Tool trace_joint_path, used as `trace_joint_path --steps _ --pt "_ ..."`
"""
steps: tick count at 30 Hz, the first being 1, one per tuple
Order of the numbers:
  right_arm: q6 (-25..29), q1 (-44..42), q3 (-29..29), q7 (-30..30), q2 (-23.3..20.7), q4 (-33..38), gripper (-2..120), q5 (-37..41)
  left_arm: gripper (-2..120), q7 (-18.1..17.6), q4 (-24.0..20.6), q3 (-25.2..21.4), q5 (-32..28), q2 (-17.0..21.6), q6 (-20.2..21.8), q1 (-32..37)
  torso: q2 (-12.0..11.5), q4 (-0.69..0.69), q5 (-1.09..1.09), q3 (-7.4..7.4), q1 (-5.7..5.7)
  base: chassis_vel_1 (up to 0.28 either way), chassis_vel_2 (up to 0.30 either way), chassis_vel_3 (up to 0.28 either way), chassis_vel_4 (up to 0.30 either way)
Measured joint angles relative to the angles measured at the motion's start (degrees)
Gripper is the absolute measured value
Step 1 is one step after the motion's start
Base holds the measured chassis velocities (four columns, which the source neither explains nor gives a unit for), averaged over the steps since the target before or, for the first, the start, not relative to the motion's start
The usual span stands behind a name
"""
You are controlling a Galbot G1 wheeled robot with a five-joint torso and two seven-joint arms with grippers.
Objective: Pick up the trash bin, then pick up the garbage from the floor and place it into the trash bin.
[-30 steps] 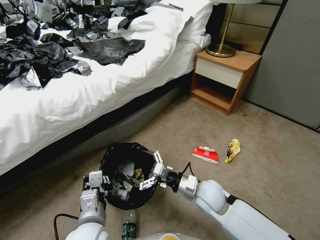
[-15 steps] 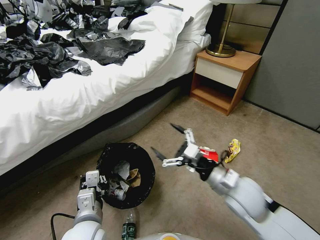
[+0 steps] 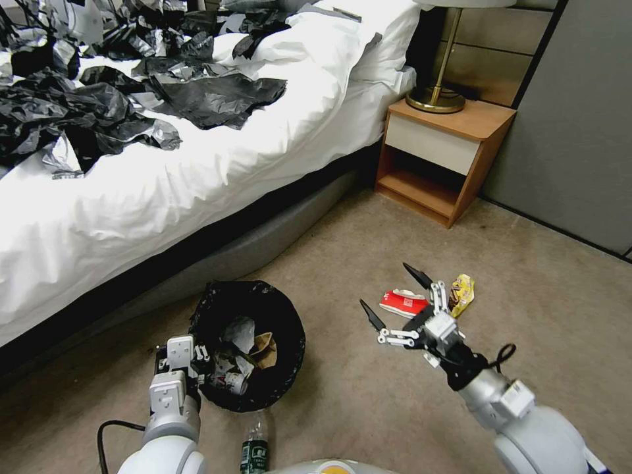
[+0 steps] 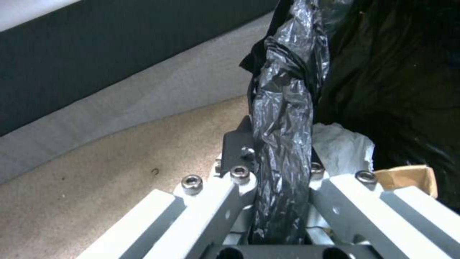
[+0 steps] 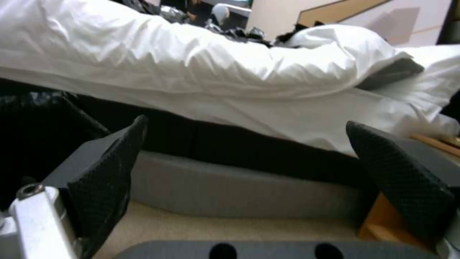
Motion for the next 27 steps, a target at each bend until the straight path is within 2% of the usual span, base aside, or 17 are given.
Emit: trace_joint_path --steps 9,20,27 --pt "0.4 0.6 -0.9 4.0 2.4 -2.2 100 -0.4 2 0.0 -0.1 0.1 -0.1 0.1 0.0 0.0 0.0 0.01 0.0 0.0 0.0 0.0 0.0 0.0 0.0" --pt "0.0 2.2 -1.7 4.8 3.1 -2.6 100 -0.1 2 0.2 -0.1 0.2 0.1 0.0 0.1 -0.2 0.0 0.0 0.0 0.0 0.0 0.0 0.0 0.0 0.0" --pt "-0.1 2.4 -1.7 4.5 3.1 -3.0 100 -0.1 2 3.2 0.4 -0.3 2.0 0.0 -2.2 0.2 0.0 0.0 0.0 0.0 0.0 0.0 0.0 0.0 0.0"
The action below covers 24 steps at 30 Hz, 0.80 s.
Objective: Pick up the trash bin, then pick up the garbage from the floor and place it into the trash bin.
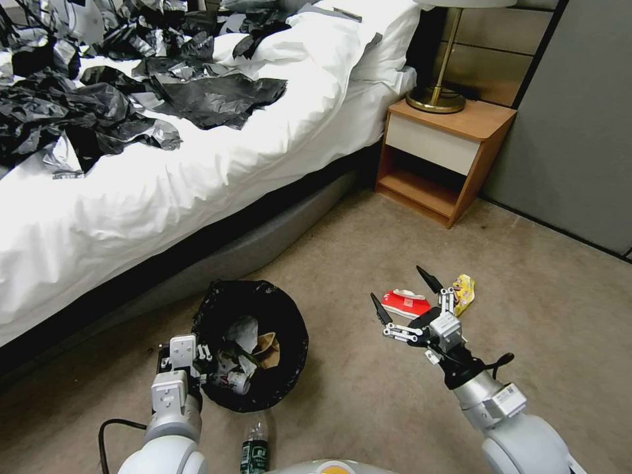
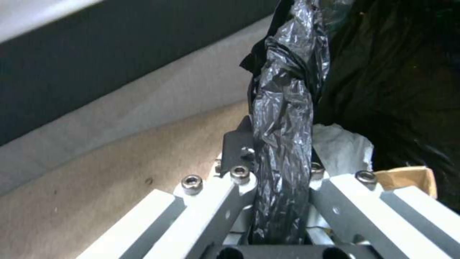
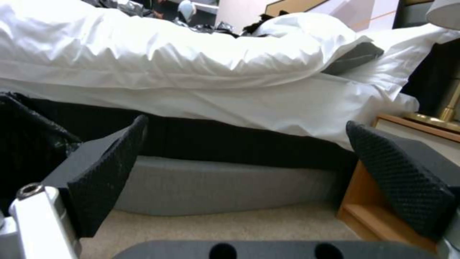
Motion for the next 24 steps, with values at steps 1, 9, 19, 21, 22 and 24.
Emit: trace_joint_path --steps 1,9,19,21,22,24 --pt "0.0 0.0 0.0 0.0 0.0 0.0 100 0.0 2 0.0 0.0 0.0 0.0 0.0 0.0 0.0 0.0 0.0 0.0 0.0 0.0 0.0 0.0 0.0 0.0" --pt "0.1 -0.5 0.4 -0.3 0.0 0.3 100 -0.1 2 0.3 0.3 0.1 0.3 -0.1 -1.1 0.2 0.0 0.0 0.0 0.0 0.0 0.0 0.0 0.0 0.0" --pt "0.2 -0.8 0.5 -0.5 0.0 0.8 100 -0.2 2 -0.1 0.1 0.2 -0.1 -0.1 -1.0 0.2 0.0 0.0 0.0 0.0 0.0 -0.037 -0.04 -0.034 -0.035" --pt "0.2 -0.9 0.6 -0.5 0.0 0.8 100 -0.2 2 -0.2 0.0 0.2 -0.1 -0.1 -1.0 0.2 0.0 0.0 0.0 0.0 0.0 -0.081 -0.076 -0.066 -0.078" --pt "0.2 -0.9 0.6 -0.6 0.0 0.9 100 -0.2 2 -0.2 0.0 0.2 -0.2 -0.1 -1.0 0.2 0.0 -0.01 0.0 0.0 0.0 -0.084 -0.088 -0.085 -0.078" --pt "0.2 -1.0 0.6 -0.6 0.0 1.0 100 -0.3 2 -0.3 0.0 0.2 -0.2 -0.1 -1.0 0.3 0.0 0.0 0.01 0.0 0.0 -0.087 -0.09 -0.081 -0.088"
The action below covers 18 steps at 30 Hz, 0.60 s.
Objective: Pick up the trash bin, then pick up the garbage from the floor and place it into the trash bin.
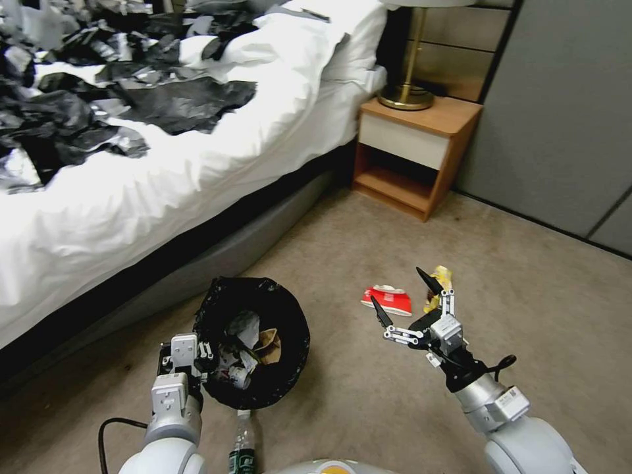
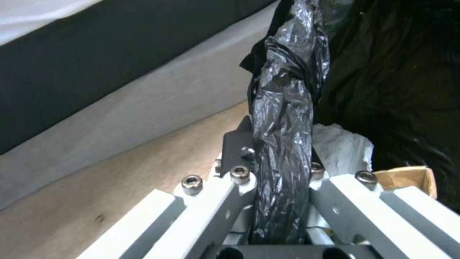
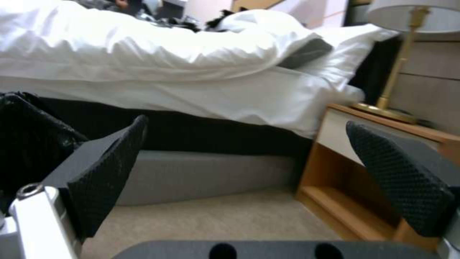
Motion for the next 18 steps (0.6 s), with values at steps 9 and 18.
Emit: trace_joint_path --steps 9,18 --pt "0.1 -0.2 0.0 -0.2 0.2 0.1 100 -0.3 2 -0.2 -0.2 0.0 -0.1 0.0 0.0 0.0 0.0 0.0 0.0 0.0 0.0 -0.096 -0.093 -0.099 -0.099" --pt "0.8 -0.4 0.0 -0.8 0.4 0.3 100 0.0 2 -1.1 -0.3 0.2 -0.9 -0.1 0.1 -0.1 0.0 -0.02 0.0 0.0 0.0 -0.065 -0.062 -0.062 -0.061"
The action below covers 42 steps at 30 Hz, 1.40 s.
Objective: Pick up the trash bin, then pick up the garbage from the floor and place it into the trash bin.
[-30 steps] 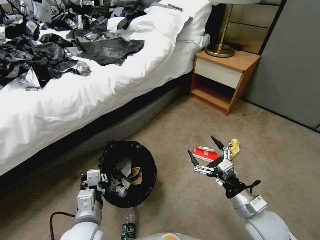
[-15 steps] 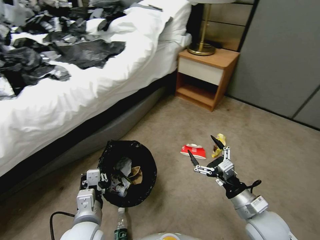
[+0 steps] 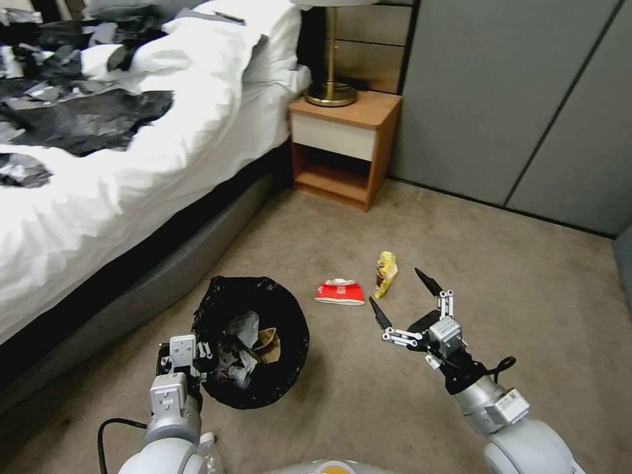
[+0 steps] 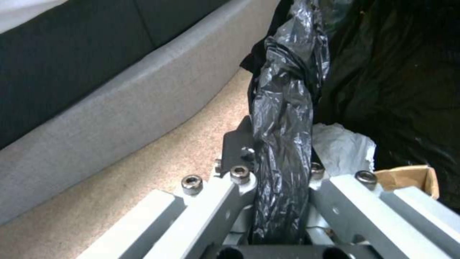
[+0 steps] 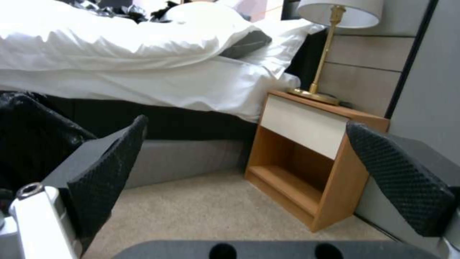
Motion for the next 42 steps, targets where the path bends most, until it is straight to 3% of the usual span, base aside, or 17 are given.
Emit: trace_joint_path --steps 20,42 --pt "-0.1 0.4 0.0 0.2 0.3 0.1 100 0.2 2 -0.2 -0.2 0.0 -0.1 0.0 0.1 -0.1 0.0 0.02 0.0 0.0 -0.01 0.0 0.0 0.0 0.0" --pt "-0.2 0.7 0.1 0.2 0.2 0.0 100 0.5 2 -0.2 -0.4 0.0 0.1 0.0 0.1 0.3 0.0 0.02 0.02 0.0 0.0 -0.129 0.138 0.141 -0.128"
